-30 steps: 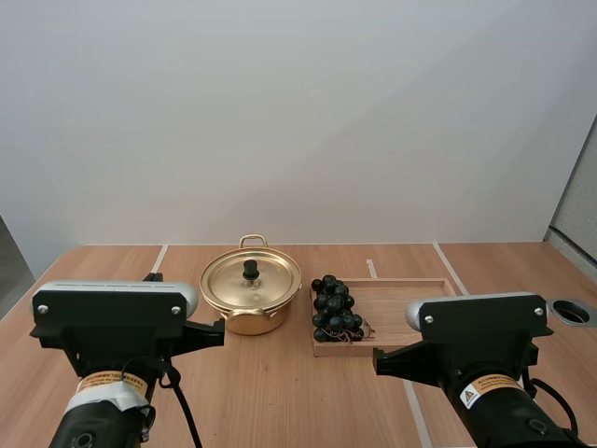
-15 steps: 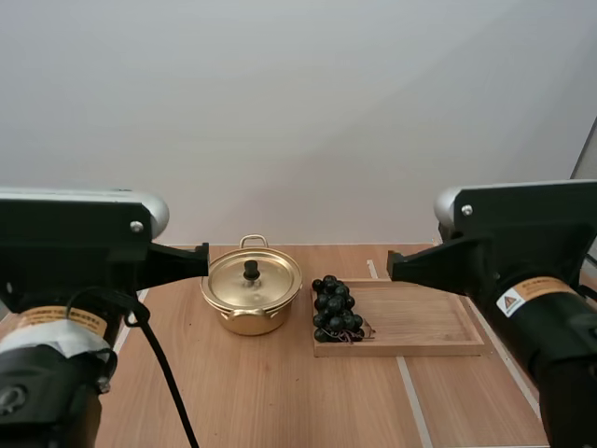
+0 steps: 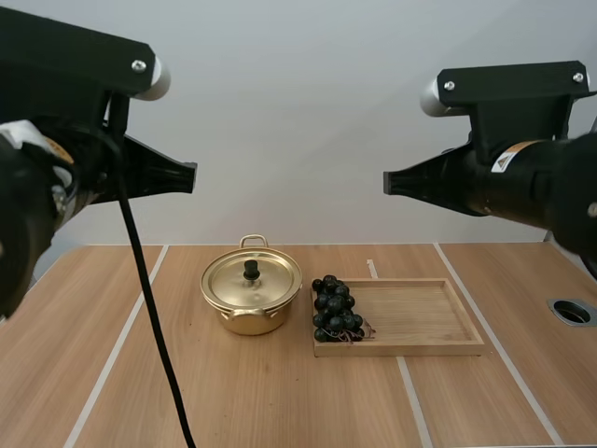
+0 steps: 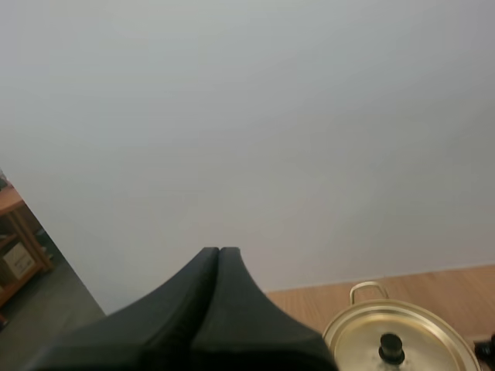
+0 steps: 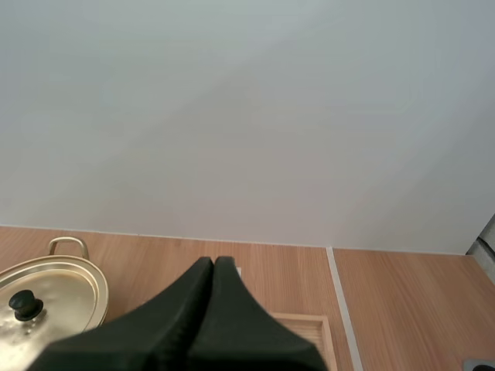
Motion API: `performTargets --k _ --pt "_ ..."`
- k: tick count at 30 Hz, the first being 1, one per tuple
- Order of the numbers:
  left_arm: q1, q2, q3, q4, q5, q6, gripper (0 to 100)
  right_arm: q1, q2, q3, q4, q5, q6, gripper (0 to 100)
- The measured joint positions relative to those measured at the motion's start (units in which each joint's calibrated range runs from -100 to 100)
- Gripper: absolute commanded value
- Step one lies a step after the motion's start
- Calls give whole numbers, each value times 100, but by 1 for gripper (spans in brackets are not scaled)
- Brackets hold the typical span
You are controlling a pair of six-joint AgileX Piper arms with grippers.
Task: Open the pot, put the grape inside, and close it
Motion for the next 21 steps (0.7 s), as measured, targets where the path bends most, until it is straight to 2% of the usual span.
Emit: performTargets --k 6,12,21 --pt "0 646 -603 -49 1220 616 0 0 649 -900 0 1247 -450 0" --pt "0 739 -699 -49 1413 904 0 0 943 -1253 0 2245 -1326 0" --pt "0 739 -704 -49 1466 904 0 0 943 -1253 0 2371 -1433 0"
